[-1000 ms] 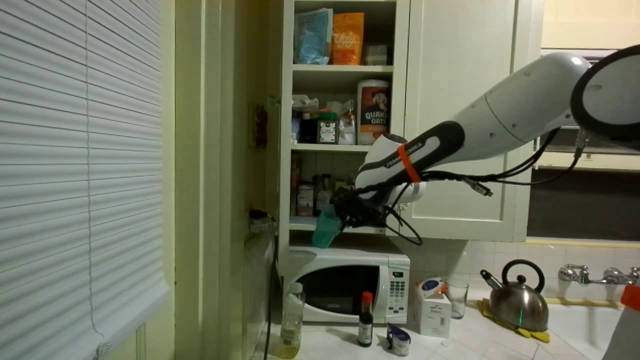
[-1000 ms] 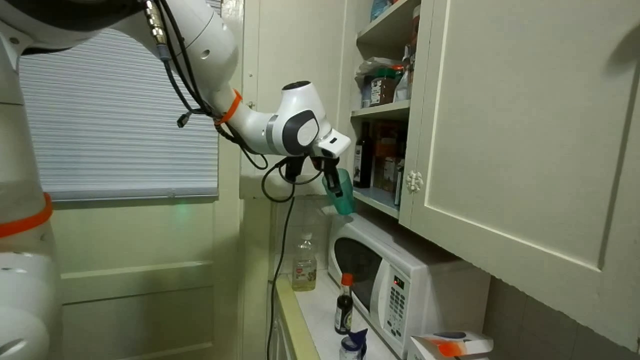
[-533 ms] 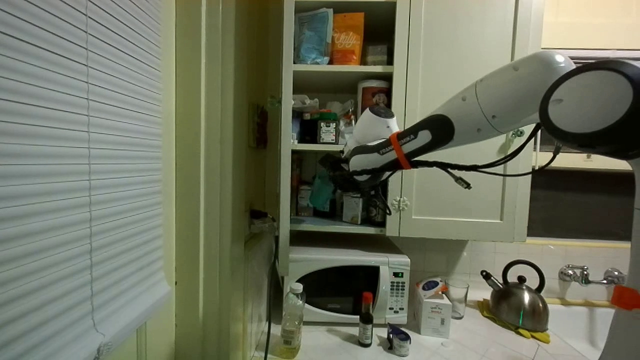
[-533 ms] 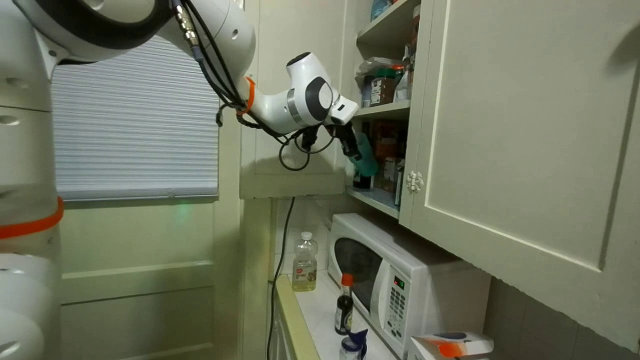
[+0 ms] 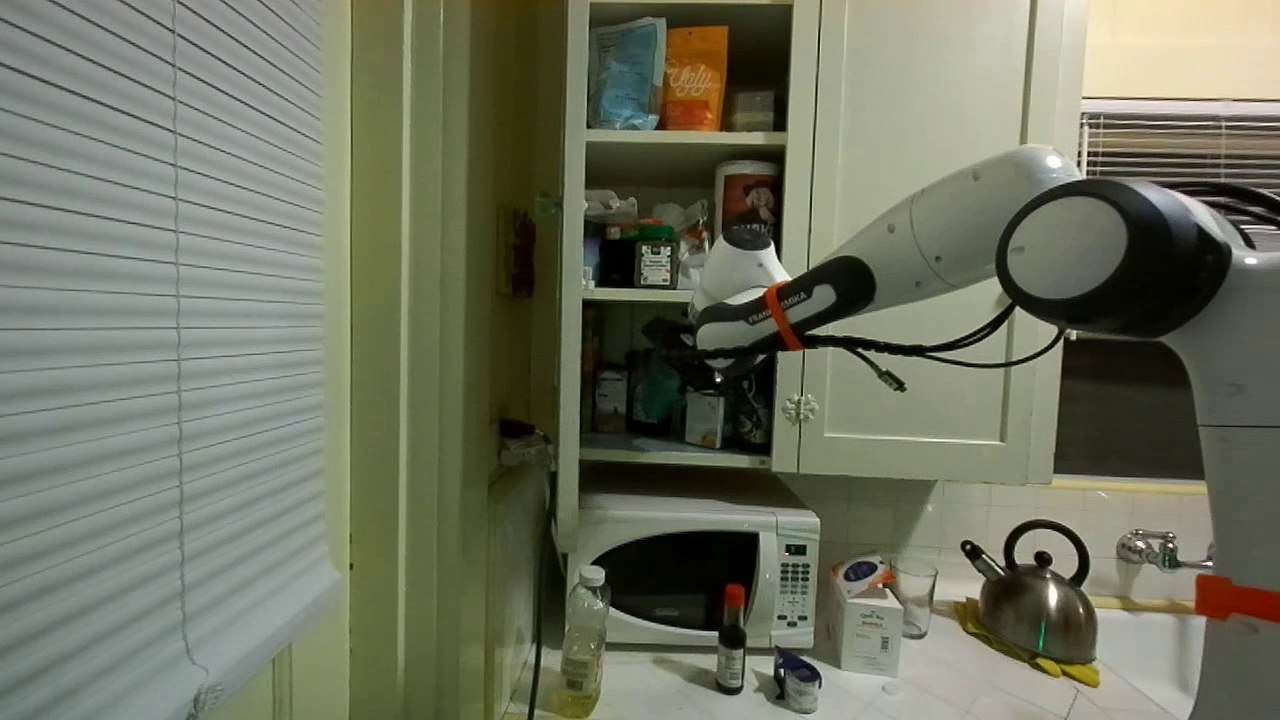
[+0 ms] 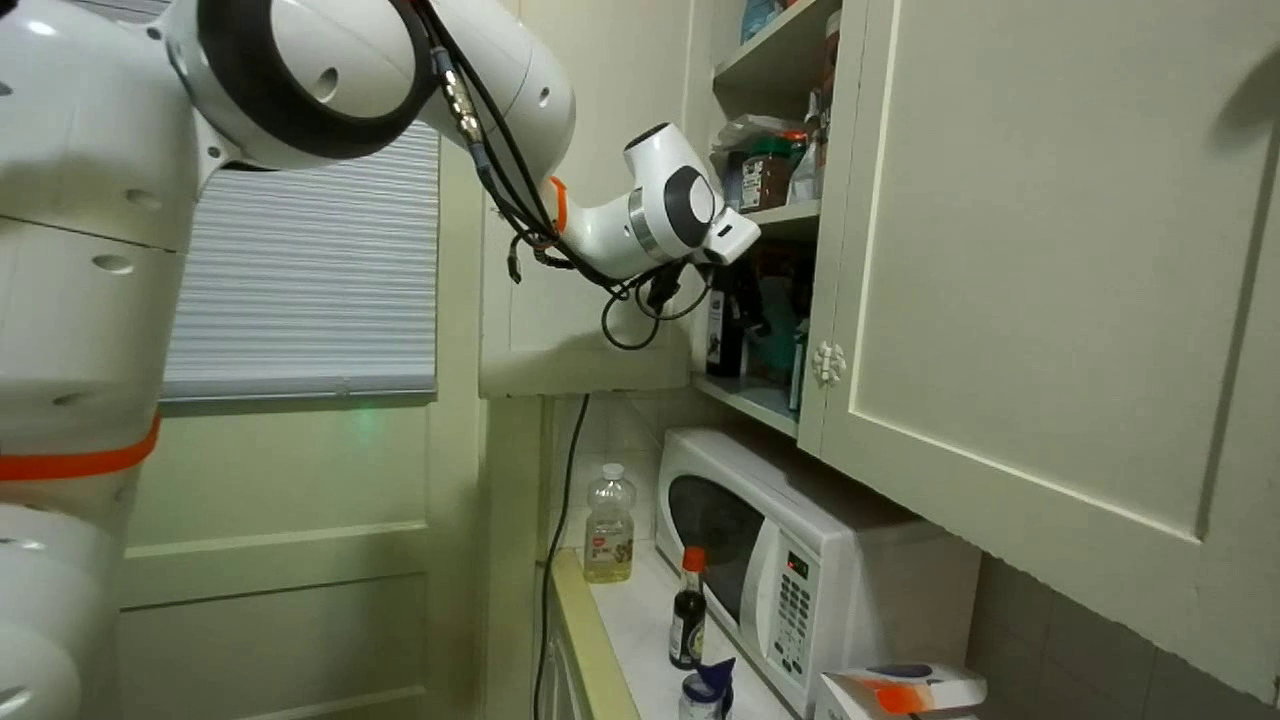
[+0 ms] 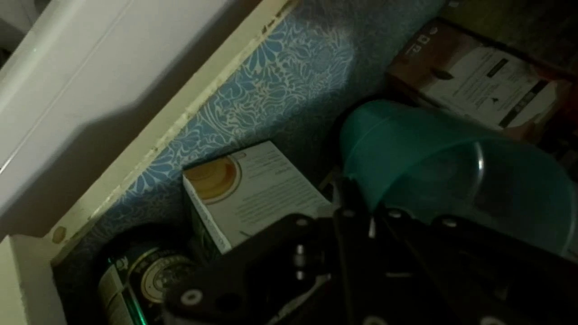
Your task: Put the cup on the last shelf of the open cabinet
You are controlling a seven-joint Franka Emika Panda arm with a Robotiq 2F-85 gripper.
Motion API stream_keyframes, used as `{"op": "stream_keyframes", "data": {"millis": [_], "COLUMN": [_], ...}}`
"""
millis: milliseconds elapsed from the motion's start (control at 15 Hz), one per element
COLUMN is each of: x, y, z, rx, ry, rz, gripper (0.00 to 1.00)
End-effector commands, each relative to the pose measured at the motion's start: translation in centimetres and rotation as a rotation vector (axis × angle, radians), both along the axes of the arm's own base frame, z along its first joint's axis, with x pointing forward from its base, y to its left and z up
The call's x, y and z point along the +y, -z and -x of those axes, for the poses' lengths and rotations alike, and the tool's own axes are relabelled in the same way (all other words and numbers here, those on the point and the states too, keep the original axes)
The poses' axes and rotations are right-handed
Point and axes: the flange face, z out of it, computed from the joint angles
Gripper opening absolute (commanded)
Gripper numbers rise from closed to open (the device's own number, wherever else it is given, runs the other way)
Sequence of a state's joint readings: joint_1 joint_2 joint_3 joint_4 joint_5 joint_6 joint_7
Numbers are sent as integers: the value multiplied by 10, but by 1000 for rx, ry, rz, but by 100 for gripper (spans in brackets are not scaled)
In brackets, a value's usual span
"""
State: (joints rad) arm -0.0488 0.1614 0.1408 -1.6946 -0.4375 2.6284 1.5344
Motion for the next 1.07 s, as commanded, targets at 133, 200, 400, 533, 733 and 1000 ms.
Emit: {"op": "stream_keyframes", "data": {"millis": [133, 200, 400, 533, 733, 1000], "x": [13, 15, 20, 23, 24, 23], "y": [17, 16, 13, 9, 0, -3], "z": [-18, -19, -21, -22, -22, -25], "rx": [80, 83, 80, 70, 40, 10], "ry": [50, 51, 49, 43, 34, 14], "rz": [-39, -41, -51, -60, -72, -83], "gripper": [1, 1, 30, 35, 60, 89]}}
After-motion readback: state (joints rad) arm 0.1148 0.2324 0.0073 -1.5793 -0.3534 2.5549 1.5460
